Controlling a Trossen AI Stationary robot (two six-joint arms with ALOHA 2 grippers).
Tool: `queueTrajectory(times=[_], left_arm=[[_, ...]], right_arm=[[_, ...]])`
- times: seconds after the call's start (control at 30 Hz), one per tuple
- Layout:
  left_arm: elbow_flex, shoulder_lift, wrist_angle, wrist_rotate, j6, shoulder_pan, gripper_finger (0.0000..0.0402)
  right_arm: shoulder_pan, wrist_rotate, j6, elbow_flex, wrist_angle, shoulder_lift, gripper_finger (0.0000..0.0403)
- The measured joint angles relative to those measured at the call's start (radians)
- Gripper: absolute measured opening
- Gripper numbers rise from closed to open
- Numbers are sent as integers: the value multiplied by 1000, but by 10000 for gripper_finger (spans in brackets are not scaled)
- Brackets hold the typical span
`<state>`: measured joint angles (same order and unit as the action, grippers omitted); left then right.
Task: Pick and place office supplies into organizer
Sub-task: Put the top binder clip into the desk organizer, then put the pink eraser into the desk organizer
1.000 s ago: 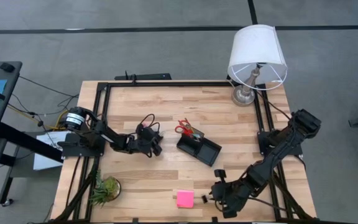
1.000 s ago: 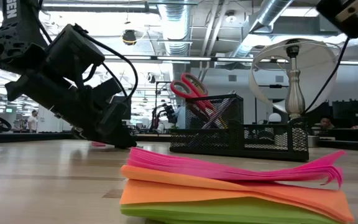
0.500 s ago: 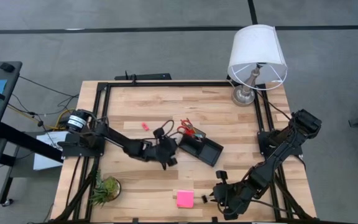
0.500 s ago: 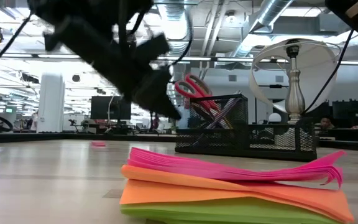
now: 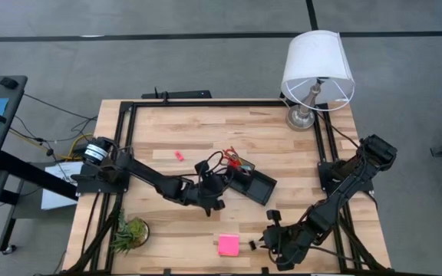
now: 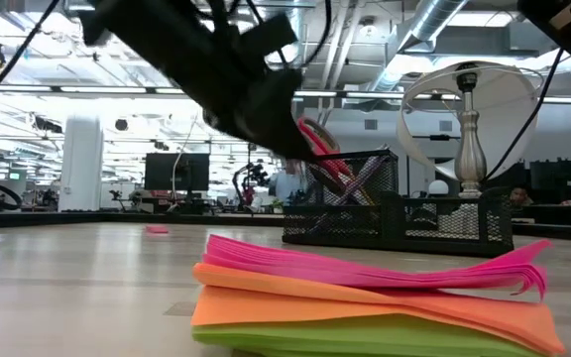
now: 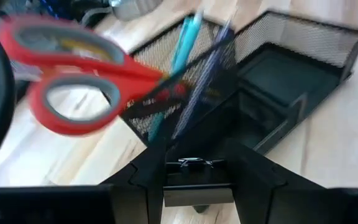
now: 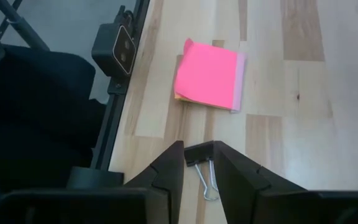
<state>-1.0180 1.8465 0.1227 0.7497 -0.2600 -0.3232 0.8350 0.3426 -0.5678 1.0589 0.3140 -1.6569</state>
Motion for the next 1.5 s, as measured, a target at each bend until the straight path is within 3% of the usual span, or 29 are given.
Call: queueTrajectory(times=[0.33, 0.6, 0.8, 0.93, 1.2, 1.37, 1.5], left_arm=[[1, 162, 232, -57, 14, 43, 131], [-3, 164, 238, -69, 15, 44, 251], [-3, 125, 191, -65, 10, 37, 268], [-3, 0, 56, -65, 11, 20, 255], [-5, -283, -456, -31, -12, 12, 230], [0, -350, -805, 78, -243, 28, 222], [88, -342, -878, 85, -430, 40, 221]], right_arm=[[-6, -4, 1, 0, 65, 0, 81], [-6, -4, 72, 0, 91, 0, 81], [-13, -4, 71, 0, 90, 0, 81], [-13, -4, 71, 0, 90, 0, 81], [-13, -1, 71, 0, 59, 0, 81], [-13, -1, 71, 0, 36, 0, 81], [-13, -1, 70, 0, 36, 0, 81]])
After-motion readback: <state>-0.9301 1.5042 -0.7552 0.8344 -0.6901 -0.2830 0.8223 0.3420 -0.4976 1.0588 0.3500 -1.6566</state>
